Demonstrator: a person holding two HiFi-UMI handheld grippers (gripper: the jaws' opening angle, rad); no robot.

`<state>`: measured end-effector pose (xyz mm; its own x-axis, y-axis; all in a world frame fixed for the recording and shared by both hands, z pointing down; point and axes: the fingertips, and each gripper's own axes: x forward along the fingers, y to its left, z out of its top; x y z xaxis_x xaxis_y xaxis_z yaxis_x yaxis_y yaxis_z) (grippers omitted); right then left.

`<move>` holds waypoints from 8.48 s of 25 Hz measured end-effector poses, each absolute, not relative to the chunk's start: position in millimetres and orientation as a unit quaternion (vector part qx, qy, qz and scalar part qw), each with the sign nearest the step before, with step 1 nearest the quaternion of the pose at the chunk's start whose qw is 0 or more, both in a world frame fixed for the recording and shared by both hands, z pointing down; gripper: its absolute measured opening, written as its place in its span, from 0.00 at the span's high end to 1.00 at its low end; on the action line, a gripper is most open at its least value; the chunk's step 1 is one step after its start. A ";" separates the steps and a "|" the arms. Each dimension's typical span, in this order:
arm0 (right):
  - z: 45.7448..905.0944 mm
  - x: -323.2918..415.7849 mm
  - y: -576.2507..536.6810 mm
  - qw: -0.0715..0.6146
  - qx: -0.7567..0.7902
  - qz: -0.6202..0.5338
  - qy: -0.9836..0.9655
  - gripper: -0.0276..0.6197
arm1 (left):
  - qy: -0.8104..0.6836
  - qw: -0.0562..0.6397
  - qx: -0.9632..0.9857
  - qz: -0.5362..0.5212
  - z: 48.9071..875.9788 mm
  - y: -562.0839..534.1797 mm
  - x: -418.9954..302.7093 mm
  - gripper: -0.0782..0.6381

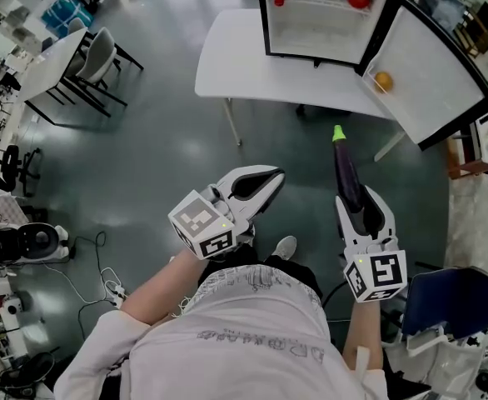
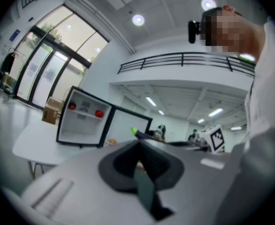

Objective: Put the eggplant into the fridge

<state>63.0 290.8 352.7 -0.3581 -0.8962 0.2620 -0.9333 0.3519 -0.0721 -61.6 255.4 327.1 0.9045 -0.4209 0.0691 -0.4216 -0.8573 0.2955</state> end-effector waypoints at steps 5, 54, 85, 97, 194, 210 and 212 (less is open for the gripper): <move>349.8 75.7 294.5 0.090 0.558 0.093 -0.820 0.65 | -0.219 0.149 0.964 -0.002 325.9 260.9 -48.0 0.88; 378.5 108.4 129.0 0.154 0.548 0.075 -0.819 0.65 | -0.239 0.158 0.958 -0.001 348.3 91.1 -22.3 0.88; 367.7 73.3 -65.5 0.179 0.578 0.077 -0.792 0.65 | -0.187 0.140 0.972 0.014 337.8 -109.2 -47.2 0.88; 370.3 86.7 -87.0 0.170 0.590 0.068 -0.787 0.65 | -0.185 0.136 0.973 0.017 348.6 -120.0 -36.7 0.88; 390.2 136.6 -335.0 0.227 0.538 -0.024 -0.811 0.65 | -0.321 0.176 0.930 0.019 373.8 -198.6 22.7 0.88; 389.9 136.0 -335.6 0.222 0.538 -0.025 -0.813 0.64 | -0.312 0.175 0.933 0.024 373.4 -194.5 23.5 0.88; 389.4 135.8 -335.3 0.220 0.537 -0.026 -0.814 0.63 | -0.311 0.175 0.934 0.025 373.3 -194.0 23.5 0.88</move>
<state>135.8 -335.3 389.4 -0.3255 -0.8858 0.3309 -0.8629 0.4213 0.2790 23.5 -194.0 373.3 0.8047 -0.5728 0.1562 -0.5905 -0.7447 0.3110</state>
